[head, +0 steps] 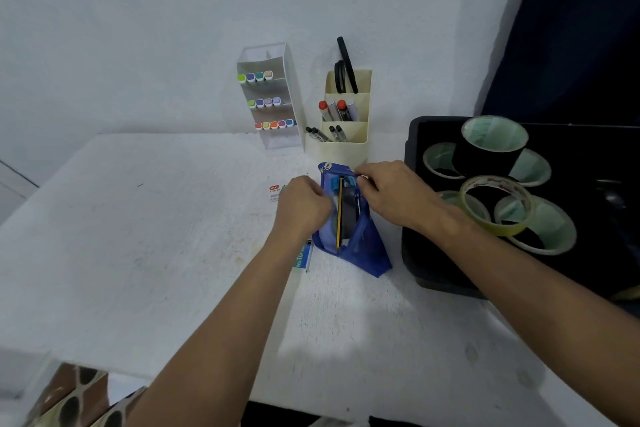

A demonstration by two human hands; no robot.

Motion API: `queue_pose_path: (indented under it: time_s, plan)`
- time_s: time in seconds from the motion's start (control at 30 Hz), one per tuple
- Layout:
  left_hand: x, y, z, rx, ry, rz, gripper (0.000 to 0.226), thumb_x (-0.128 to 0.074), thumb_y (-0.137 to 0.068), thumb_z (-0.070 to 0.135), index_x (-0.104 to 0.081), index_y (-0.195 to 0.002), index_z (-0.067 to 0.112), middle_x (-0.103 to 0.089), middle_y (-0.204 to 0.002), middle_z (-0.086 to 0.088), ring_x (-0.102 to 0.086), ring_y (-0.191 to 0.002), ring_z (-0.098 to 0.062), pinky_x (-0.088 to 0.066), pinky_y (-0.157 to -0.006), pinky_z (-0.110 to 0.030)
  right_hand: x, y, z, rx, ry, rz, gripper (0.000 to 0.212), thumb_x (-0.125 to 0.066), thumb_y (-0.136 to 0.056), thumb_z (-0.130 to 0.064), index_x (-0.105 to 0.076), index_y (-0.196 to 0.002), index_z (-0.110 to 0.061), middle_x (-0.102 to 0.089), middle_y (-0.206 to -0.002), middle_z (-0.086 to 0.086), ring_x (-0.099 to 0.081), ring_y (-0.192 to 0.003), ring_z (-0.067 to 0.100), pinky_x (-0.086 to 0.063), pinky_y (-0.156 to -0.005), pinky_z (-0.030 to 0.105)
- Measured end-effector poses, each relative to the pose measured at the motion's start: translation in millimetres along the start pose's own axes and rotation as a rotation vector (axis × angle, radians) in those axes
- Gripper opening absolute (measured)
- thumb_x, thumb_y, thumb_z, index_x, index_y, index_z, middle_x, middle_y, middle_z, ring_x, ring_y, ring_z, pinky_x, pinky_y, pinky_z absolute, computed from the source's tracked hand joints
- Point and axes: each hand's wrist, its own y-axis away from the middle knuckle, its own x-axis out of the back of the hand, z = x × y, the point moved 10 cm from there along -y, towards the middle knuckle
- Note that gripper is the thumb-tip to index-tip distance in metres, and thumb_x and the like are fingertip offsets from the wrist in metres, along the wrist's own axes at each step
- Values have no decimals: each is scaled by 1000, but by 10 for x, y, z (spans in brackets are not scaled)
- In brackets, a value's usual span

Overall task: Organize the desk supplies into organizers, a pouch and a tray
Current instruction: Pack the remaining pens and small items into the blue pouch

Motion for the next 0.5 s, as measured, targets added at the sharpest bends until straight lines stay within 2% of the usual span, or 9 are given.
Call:
queue_pose_path:
  time_s: [0.03,0.07,0.1,0.2,0.27,0.33,0.43,0.5]
  plan:
    - [42,10,-38,5,-30,23,2,-59,-86,12,-59,-88,11,-54,-80,3,-55,-84,-18,-38,-57,-21,-7,1,-5,-1,0,-7,29,-42,-97,-22,-67,-107,-10,-69,-99,13,-62,-86,28,-53,-79,41]
    - [39,5,-104,32,-50,18,15,-60,-87,16,-58,-98,7,-54,-89,1,-56,-90,-20,-38,-61,-21,-6,2,-8,-5,-2,-12,30,-42,-97,-23,-66,-109,-10,-69,-100,13,-62,-87,27,-53,-79,41]
    - [-16,0,-169,67,-67,-27,20,-60,-88,20,-58,-100,4,-55,-92,-1,-58,-91,-21,-38,-64,-21,-5,7,-7,-8,-4,-13,30,-42,-98,-23,-66,-110,-10,-69,-101,13,-62,-88,27,-53,-80,41]
    - [-163,28,-248,92,-111,-148,29,-56,-89,21,-50,-65,7,-50,-64,-2,-49,-58,-13,-31,-48,-21,1,24,-10,-17,-4,-10,30,-43,-97,-23,-66,-111,-9,-68,-104,14,-62,-92,29,-53,-82,42]
    - [-149,30,-212,73,-100,-144,29,-54,-88,15,-50,-61,6,-48,-57,-3,-47,-54,-13,-30,-44,-22,-2,32,-9,-29,5,-13,30,-43,-97,-24,-65,-112,-10,-69,-104,13,-63,-92,28,-53,-81,42]
    - [-61,26,-117,35,-32,-104,29,-54,-86,13,-52,-60,3,-51,-57,-8,-48,-54,-16,-32,-45,-23,-12,30,-6,-37,26,-20,29,-44,-96,-25,-66,-110,-12,-69,-101,12,-62,-88,28,-53,-76,36]
    - [60,4,81,-33,109,-65,28,-58,-81,17,-64,-75,-9,-64,-74,-26,-56,-59,-20,-46,-53,-32,-19,24,-34,-51,4,-49,28,-47,-93,-23,-67,-110,-15,-70,-95,11,-62,-81,28,-51,-69,33]
    - [99,12,142,-54,151,-58,30,-59,-80,20,-66,-81,-9,-67,-80,-26,-58,-61,-24,-46,-56,-32,-30,41,-104,-39,-65,-61,27,-48,-93,-21,-67,-112,-15,-70,-94,10,-63,-78,26,-55,-70,39]
